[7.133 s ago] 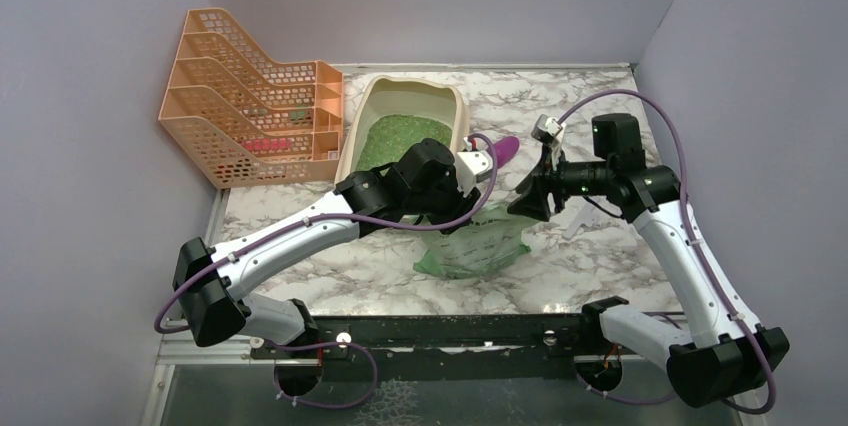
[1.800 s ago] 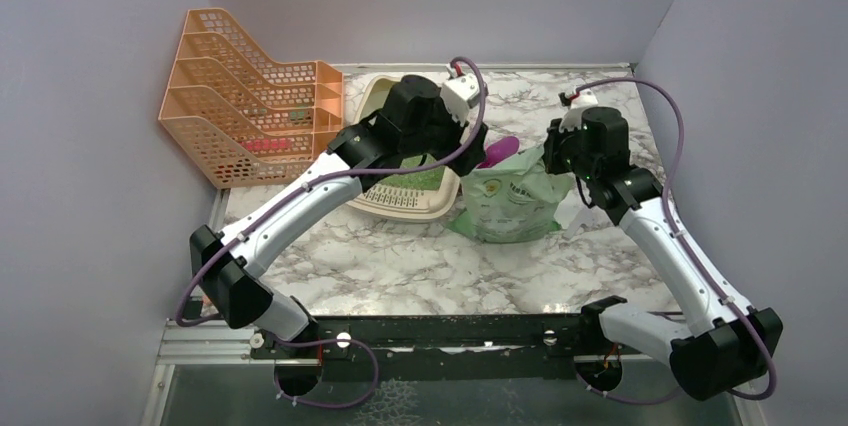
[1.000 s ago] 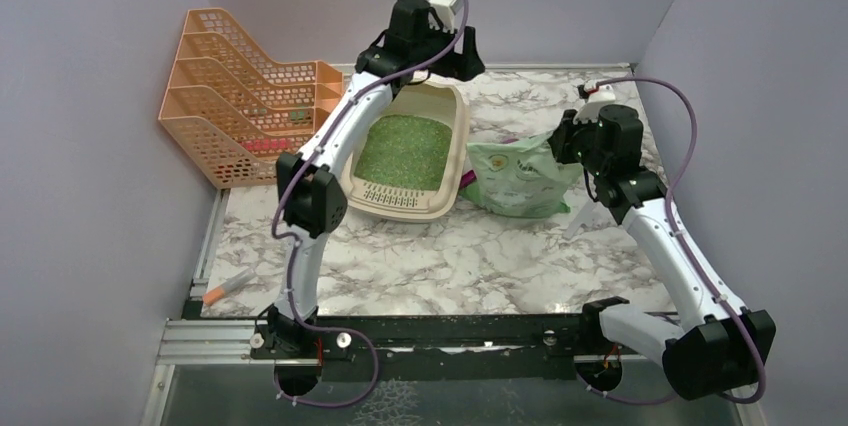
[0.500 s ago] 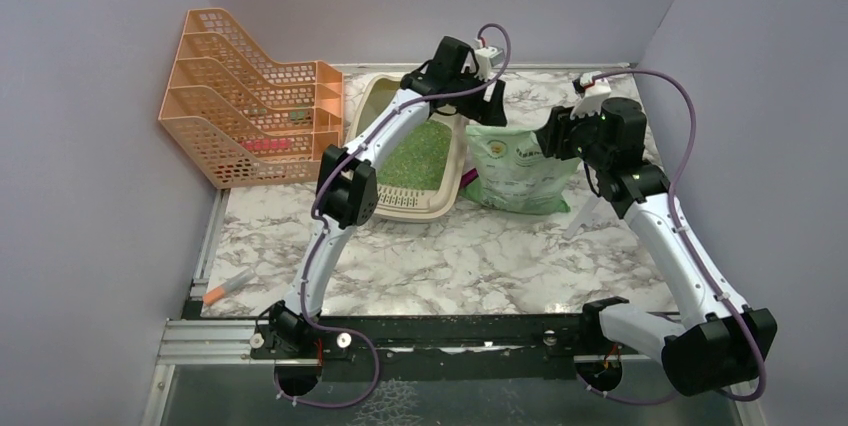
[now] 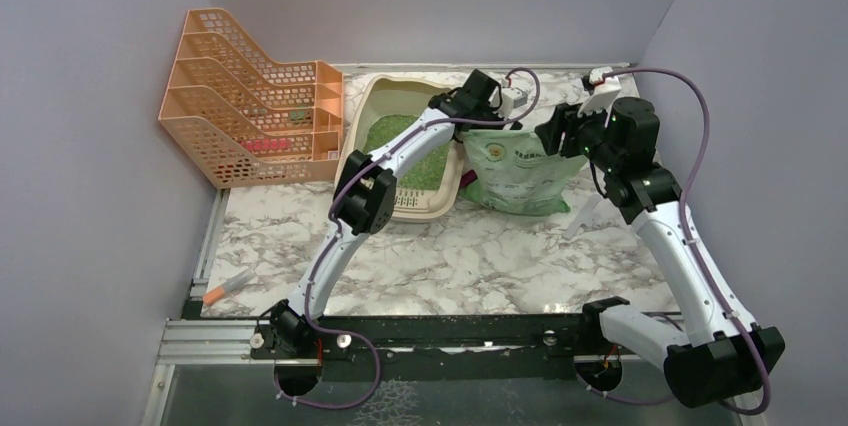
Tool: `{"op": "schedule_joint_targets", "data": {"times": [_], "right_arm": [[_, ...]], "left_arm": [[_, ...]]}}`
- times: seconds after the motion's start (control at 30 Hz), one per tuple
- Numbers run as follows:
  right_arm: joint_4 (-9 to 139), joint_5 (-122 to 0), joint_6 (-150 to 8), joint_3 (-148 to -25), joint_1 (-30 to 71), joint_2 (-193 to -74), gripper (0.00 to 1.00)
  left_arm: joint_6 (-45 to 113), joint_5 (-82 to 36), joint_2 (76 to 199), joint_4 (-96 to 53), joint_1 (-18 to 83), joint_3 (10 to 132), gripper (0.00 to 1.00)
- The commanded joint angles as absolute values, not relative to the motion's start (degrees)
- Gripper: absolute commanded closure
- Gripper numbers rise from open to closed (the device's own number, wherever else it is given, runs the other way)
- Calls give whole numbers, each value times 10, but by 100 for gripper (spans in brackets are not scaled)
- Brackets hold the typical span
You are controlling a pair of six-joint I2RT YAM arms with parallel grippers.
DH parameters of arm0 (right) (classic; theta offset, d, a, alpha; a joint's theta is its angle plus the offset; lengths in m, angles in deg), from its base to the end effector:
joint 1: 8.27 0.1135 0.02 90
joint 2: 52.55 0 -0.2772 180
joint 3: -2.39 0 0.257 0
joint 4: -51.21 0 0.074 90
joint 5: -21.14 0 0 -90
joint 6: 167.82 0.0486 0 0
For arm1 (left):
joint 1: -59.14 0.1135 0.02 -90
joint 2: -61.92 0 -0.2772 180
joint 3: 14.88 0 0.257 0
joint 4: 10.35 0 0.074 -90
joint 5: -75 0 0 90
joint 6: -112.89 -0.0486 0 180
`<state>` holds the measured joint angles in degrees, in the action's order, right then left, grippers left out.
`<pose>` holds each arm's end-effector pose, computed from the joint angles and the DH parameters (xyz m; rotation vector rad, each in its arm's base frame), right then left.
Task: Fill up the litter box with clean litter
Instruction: Pick up the spatula from the center of the board.
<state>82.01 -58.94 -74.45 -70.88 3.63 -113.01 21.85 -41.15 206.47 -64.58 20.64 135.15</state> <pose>0.2428 0.0597 0.3740 -0.2595 1.8767 0.3452 0.4399 -0.3773 0.2104 1.0400 2.2543 -0.8429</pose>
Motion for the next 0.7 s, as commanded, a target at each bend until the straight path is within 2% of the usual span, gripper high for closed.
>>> {"op": "schedule_joint_targets", "data": {"times": [0.0, 0.4, 0.53, 0.67], "right_arm": [[825, -580, -748, -734, 38, -1106, 42], [816, -684, -749, -737, 38, -1057, 37], [822, -702, -755, -742, 38, -1047, 36], [828, -707, -759, -743, 38, -1039, 36]], "left_arm": [[204, -345, 2096, -707, 197, 1339, 22], [175, -298, 2093, -731, 159, 1290, 23], [178, -270, 2085, -726, 150, 1279, 18], [176, -243, 2100, -734, 145, 1272, 19]]}}
